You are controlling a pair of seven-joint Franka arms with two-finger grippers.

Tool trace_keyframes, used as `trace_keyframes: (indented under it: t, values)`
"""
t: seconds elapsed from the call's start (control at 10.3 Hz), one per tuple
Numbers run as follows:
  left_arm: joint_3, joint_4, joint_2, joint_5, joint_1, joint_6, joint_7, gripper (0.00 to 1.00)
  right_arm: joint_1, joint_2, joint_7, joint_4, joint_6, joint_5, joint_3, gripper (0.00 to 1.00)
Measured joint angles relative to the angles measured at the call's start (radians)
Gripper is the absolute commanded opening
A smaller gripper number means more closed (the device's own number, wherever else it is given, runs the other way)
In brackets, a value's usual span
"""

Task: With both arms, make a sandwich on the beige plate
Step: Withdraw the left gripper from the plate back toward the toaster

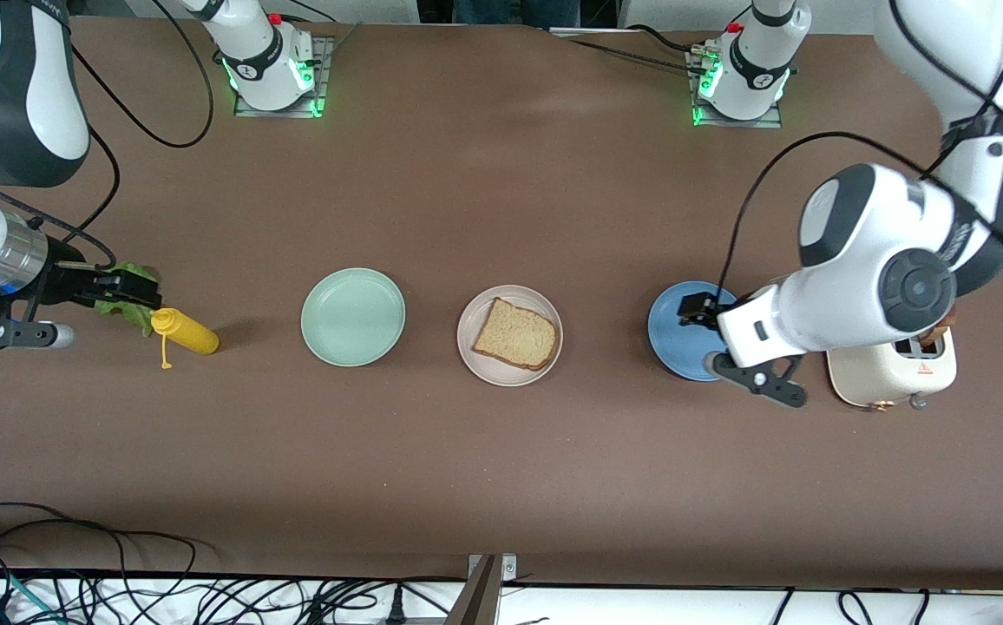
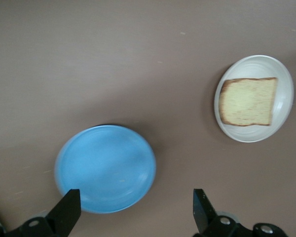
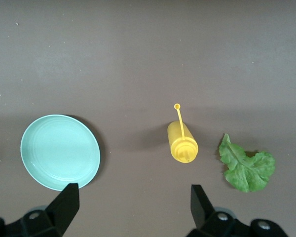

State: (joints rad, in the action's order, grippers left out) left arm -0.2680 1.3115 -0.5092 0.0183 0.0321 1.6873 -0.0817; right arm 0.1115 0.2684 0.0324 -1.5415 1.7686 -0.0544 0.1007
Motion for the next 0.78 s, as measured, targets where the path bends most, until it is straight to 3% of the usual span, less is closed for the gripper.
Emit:
trace_keyframes:
  t: [0.39,0.78]
  values:
    - [0.003,0.000,0.096,-0.091,-0.001,-0.103,0.110,1.00,0.002,0.000,0.001,0.001,0.007,0.000,-0.001,1.00]
    - [0.015,0.000,0.156,-0.095,-0.051,-0.122,0.134,1.00,0.001,0.001,0.001,0.001,0.008,0.000,0.001,1.00]
